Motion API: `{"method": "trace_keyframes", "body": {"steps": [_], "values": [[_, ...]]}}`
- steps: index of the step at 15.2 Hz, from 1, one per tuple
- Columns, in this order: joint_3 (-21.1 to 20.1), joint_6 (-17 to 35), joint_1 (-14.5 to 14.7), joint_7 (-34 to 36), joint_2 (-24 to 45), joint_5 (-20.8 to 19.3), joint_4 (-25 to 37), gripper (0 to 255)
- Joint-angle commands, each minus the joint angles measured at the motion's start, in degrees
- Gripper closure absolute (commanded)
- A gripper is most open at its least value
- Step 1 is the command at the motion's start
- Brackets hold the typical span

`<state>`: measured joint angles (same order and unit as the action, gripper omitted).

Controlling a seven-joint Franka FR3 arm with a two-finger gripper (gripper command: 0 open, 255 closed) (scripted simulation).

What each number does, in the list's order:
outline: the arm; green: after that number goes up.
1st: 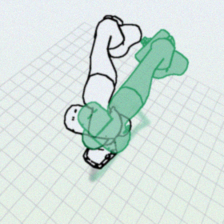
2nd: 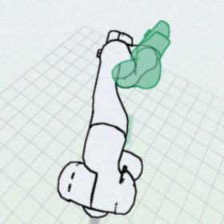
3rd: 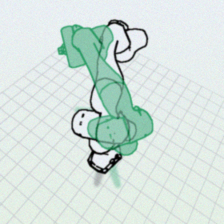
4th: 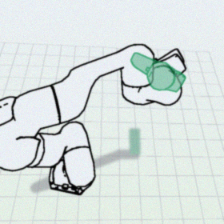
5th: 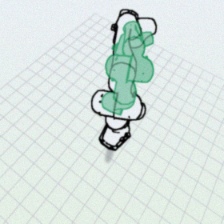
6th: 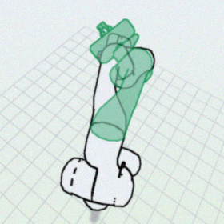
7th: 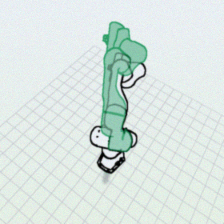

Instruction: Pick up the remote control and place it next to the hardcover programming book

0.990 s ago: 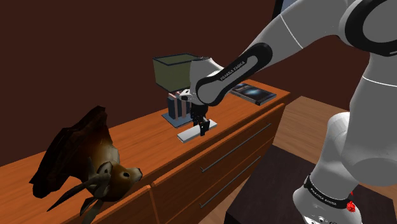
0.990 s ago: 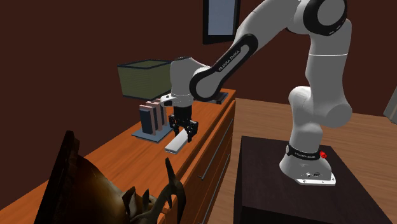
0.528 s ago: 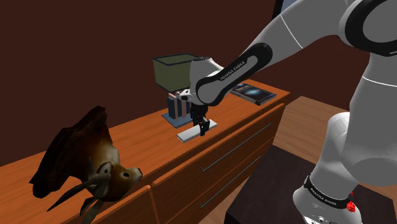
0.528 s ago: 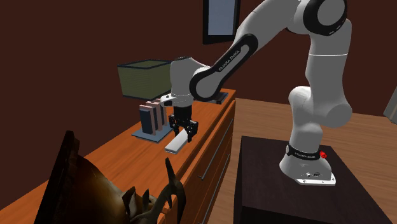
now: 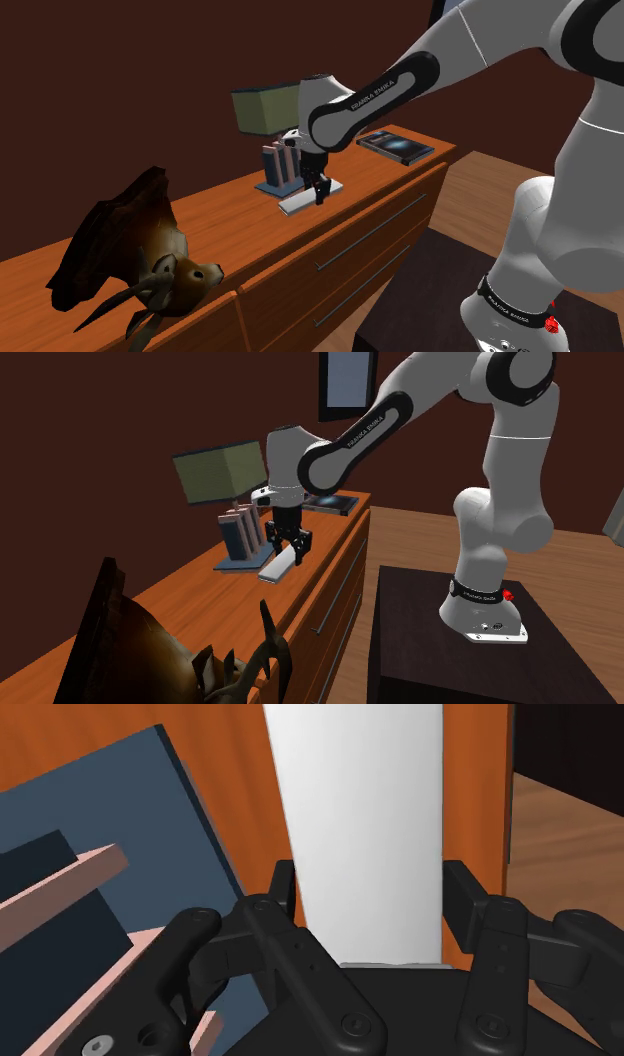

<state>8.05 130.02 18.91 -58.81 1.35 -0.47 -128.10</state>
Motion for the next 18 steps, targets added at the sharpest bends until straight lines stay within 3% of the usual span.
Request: {"method": "trace_keyframes", "body": {"steps": [1,10,18], "values": [[-0.02,-1.30,0.03,0.13,-0.94,-0.14,0.81,255],[-0.11,-7.98,0.05,0.43,-4.09,-0.61,4.37,255],[5.36,-9.11,-5.34,-11.16,1.44,0.83,11.03,255]]}}
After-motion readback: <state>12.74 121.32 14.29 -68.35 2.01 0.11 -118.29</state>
